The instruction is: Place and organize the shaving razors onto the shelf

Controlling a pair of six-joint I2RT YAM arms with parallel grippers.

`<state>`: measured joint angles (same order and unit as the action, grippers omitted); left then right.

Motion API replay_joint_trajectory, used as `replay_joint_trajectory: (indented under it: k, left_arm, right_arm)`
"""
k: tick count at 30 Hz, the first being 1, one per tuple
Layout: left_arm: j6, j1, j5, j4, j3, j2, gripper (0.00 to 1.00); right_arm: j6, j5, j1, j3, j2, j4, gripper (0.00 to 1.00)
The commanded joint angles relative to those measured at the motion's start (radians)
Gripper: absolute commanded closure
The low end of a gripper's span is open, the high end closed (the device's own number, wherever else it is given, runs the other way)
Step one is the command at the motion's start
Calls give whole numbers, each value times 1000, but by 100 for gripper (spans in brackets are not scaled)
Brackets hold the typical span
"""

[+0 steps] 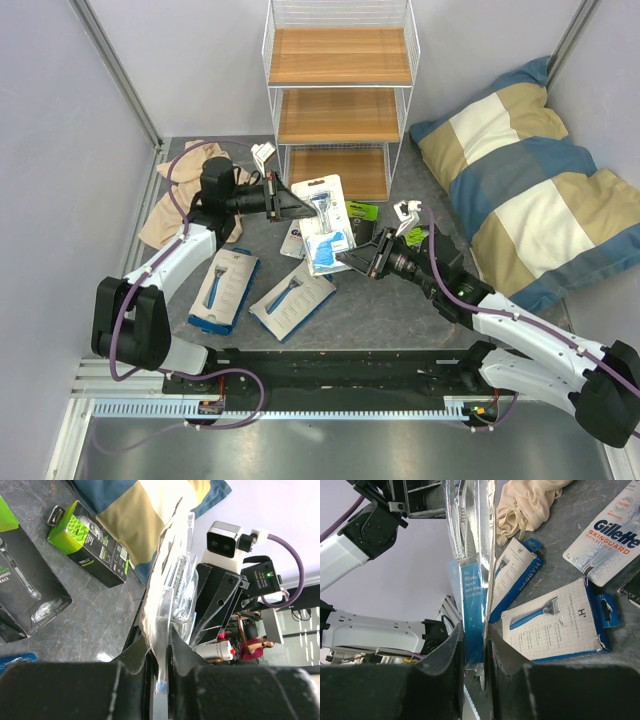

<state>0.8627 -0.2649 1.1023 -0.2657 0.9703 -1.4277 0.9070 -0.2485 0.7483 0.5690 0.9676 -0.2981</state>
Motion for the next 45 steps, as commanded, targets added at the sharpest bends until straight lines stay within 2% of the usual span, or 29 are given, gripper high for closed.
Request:
replay_joint_trajectory:
  k: [1, 2, 3, 5, 6, 9, 12, 18, 20, 30, 37, 45]
  left_arm:
    - [10, -2, 7, -23, 13, 21, 81]
    - [-2, 0, 4, -4, 18, 18, 75]
    - [-29, 0, -1, 15, 25, 18, 65]
    - [-59, 0, -13, 77, 48, 18, 55]
    - [-91, 0, -28, 98, 56, 22, 44]
    - [-163, 0, -70, 201, 96, 42, 33]
    - [-253, 0, -137, 334, 140, 65, 28]
    - [-422, 0, -358, 607, 246, 111, 26]
    - [-464, 0, -424, 654, 266, 124, 25]
    - [-539, 0, -985, 904, 352, 174, 25]
    - [-562, 0, -1065, 956, 357, 179, 25]
    - [-588, 0, -1084, 958, 335, 196, 25]
  right_arm:
    - [-25, -8, -1, 6, -18, 5, 81]
    - [-26, -5, -1, 8, -21, 17, 83]
    - [-29, 1, -1, 11, -27, 25, 83]
    - [-34, 5, 0, 12, -33, 37, 85]
    - [-34, 5, 0, 15, -38, 39, 85]
    - [-39, 9, 2, 17, -43, 47, 86]
    - [-37, 9, 0, 20, -49, 51, 87]
    - [-48, 14, 0, 32, -55, 70, 87]
    - [-53, 14, 0, 38, -56, 80, 87]
    - [-79, 18, -1, 84, -47, 123, 87]
    - [-109, 11, -1, 149, -3, 142, 87]
    - [-168, -12, -12, 325, 94, 185, 87]
